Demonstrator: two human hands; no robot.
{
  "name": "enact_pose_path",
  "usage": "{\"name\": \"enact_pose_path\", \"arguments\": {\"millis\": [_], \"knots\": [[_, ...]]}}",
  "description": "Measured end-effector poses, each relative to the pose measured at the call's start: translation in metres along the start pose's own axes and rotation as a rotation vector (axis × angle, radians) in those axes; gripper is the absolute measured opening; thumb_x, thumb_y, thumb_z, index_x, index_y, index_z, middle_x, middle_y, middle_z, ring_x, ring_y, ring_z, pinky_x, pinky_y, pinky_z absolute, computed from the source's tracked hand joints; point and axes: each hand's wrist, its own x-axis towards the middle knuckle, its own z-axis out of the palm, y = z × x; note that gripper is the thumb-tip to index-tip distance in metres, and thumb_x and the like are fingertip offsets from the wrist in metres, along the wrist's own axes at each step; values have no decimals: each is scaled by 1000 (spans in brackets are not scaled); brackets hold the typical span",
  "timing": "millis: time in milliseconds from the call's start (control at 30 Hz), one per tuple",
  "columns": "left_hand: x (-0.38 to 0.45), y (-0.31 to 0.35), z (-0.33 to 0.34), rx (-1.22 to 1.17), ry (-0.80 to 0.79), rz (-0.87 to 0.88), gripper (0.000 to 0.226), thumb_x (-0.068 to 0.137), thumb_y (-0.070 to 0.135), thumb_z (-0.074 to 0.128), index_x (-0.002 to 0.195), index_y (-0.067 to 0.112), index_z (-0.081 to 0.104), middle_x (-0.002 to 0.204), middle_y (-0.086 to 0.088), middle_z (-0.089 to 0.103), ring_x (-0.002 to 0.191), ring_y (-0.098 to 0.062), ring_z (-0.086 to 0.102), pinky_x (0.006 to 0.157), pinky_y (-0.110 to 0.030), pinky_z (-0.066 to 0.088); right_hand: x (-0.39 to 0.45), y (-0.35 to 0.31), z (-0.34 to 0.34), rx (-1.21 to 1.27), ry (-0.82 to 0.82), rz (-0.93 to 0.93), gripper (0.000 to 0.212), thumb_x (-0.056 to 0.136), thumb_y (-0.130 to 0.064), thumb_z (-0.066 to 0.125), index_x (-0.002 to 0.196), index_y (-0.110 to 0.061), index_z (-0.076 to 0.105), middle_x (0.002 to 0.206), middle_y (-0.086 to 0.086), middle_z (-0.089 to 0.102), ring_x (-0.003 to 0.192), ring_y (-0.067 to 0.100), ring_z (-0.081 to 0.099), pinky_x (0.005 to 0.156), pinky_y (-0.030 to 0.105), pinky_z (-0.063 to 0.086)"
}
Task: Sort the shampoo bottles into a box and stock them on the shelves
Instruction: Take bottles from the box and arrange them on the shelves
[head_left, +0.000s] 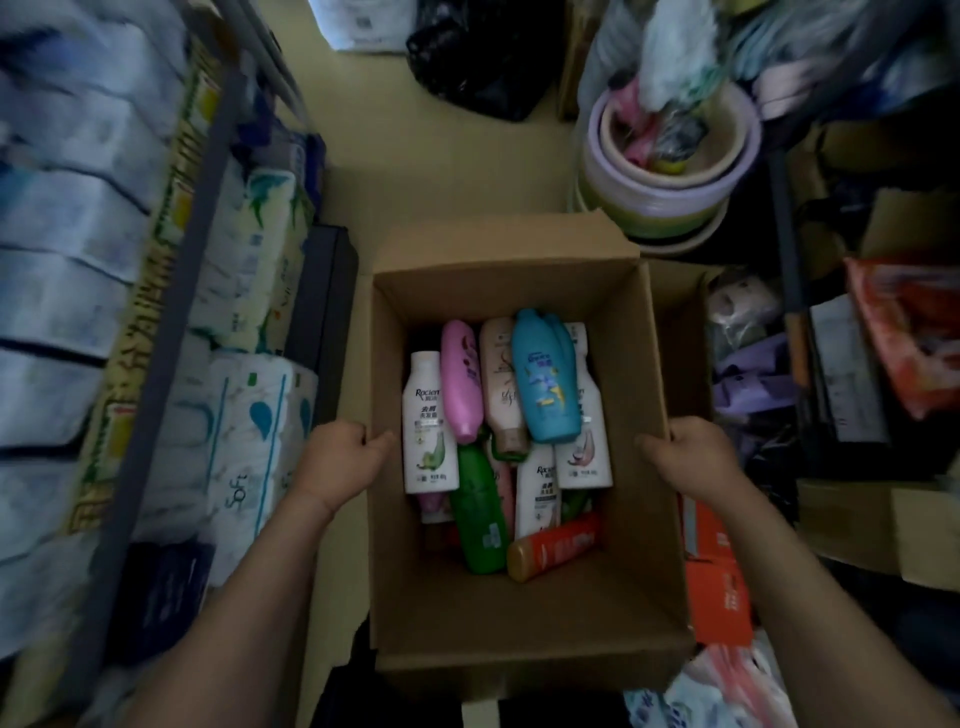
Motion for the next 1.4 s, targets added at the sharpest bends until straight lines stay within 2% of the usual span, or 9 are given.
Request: {"name": "enact_pose_path", "arguments": {"millis": [200,367,467,633,833,1000,1167,1233,1400], "knots": [[-131,-26,-28,-55,9,135,52,94,41,62,68,-3,64,70,-20,66,69,-33,64,62,-34,48,-157,34,-25,92,64,6,29,91,-30,68,71,-10,71,72,9,70,72,28,67,71,39,56],[-219,-65,-28,-20,-33,236,51,94,44,62,60,6,56,61,-12,56,60,-28,56,55,-30,37,-288,81,12,185,146,111,21,89,-27,69,73,-15,70,79,8,70,77,26,67,70,32,53],[-266,-89,-17,31,-114,255,52,94,45,61,70,0,64,71,-18,63,67,-32,61,59,-32,42,-356,121,48,249,161,233,26,84,-33,69,80,-7,72,83,10,73,79,27,69,75,36,57],[-330,-126,24,166,-259,264,42,92,44,63,74,7,70,76,-13,69,74,-30,66,78,-42,56,-462,190,104,259,88,350,22,86,-27,64,84,-8,75,86,8,74,78,22,68,69,31,54],[-413,-127,92,382,-362,437,44,94,46,59,70,10,67,75,-12,66,74,-29,62,60,-30,44,-581,294,177,442,102,551,27,89,-28,65,84,-2,74,87,11,74,79,22,70,77,37,57],[-516,-157,151,430,-361,522,43,94,46,60,80,7,72,86,-14,69,81,-30,64,78,-38,54,-675,385,224,581,205,586,25,90,-26,64,95,-4,74,93,11,74,84,22,70,83,39,58],[-628,-212,216,346,-365,483,44,94,42,63,88,-1,72,89,-18,71,84,-33,67,85,-47,55,-757,486,253,556,277,517,26,89,-31,65,73,-10,68,75,4,70,69,19,67,65,33,57],[-670,-233,244,310,-384,455,38,94,37,64,85,1,72,89,-16,70,85,-33,66,87,-46,54,-785,523,262,504,280,502,33,88,-30,65,61,-15,55,63,0,60,58,15,59,51,27,44],[-745,-281,316,262,-459,370,39,79,41,69,78,3,73,83,-14,73,81,-30,68,83,-43,57,-840,603,279,399,200,514,32,87,-25,64,61,-13,50,61,4,51,55,19,52,48,28,32]]}}
